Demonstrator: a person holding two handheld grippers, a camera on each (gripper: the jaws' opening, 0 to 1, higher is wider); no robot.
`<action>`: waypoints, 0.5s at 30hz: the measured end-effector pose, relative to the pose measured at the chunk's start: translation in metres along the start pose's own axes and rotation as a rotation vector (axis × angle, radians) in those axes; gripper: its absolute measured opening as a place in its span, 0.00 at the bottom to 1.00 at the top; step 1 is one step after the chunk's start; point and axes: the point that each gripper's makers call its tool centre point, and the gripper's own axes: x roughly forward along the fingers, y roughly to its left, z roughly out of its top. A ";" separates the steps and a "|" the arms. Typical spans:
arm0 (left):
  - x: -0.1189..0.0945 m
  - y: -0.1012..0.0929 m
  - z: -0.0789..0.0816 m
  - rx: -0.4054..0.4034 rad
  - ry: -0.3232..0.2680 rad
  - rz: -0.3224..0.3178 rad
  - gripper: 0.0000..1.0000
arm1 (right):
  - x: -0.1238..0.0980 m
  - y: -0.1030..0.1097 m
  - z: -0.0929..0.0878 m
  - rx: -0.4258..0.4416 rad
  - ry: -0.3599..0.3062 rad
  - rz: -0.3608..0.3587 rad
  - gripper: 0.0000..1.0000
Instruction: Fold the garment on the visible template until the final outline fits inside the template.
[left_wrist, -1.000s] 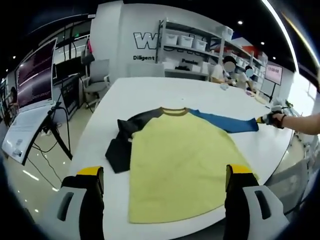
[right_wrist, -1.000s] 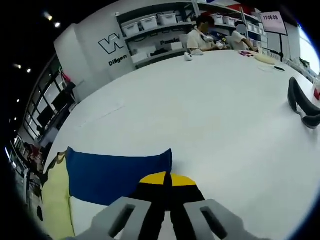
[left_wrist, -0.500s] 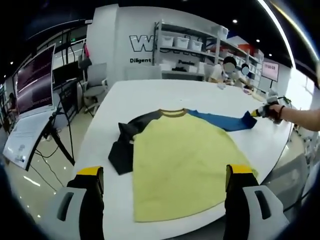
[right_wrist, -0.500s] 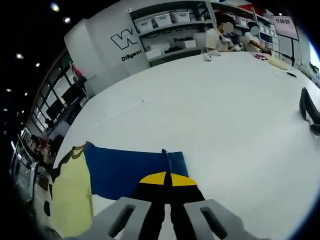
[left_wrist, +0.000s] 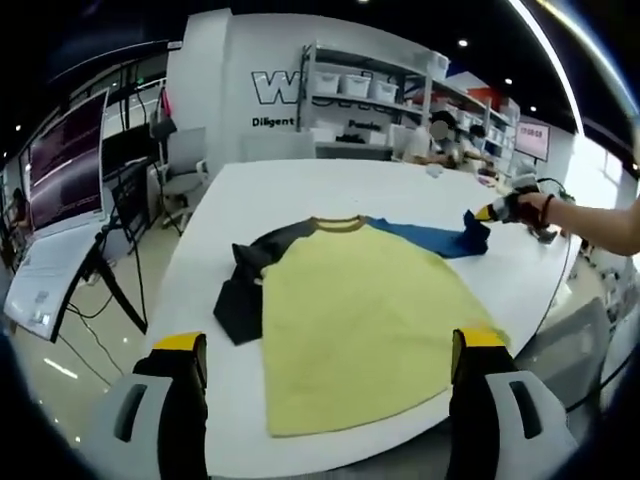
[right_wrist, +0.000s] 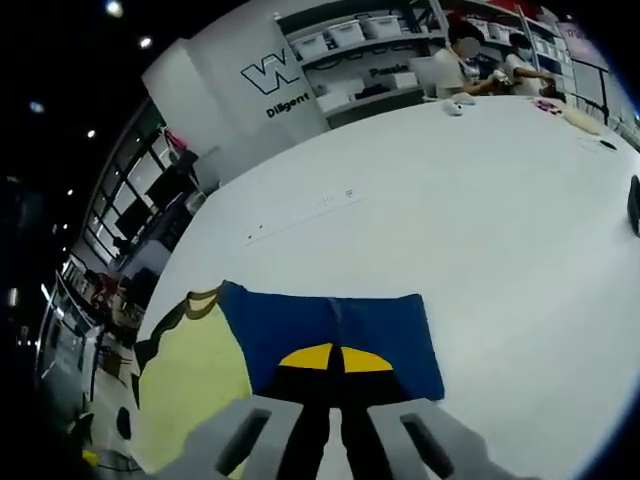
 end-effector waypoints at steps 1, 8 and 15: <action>0.000 -0.001 -0.002 0.018 0.014 -0.005 0.99 | 0.003 0.011 0.000 0.004 0.004 0.019 0.00; 0.002 -0.009 -0.005 0.048 0.034 -0.039 0.99 | 0.009 0.060 0.000 0.001 0.011 0.099 0.00; 0.002 -0.010 -0.008 0.051 0.041 -0.059 0.99 | 0.018 0.109 0.001 -0.025 0.016 0.165 0.00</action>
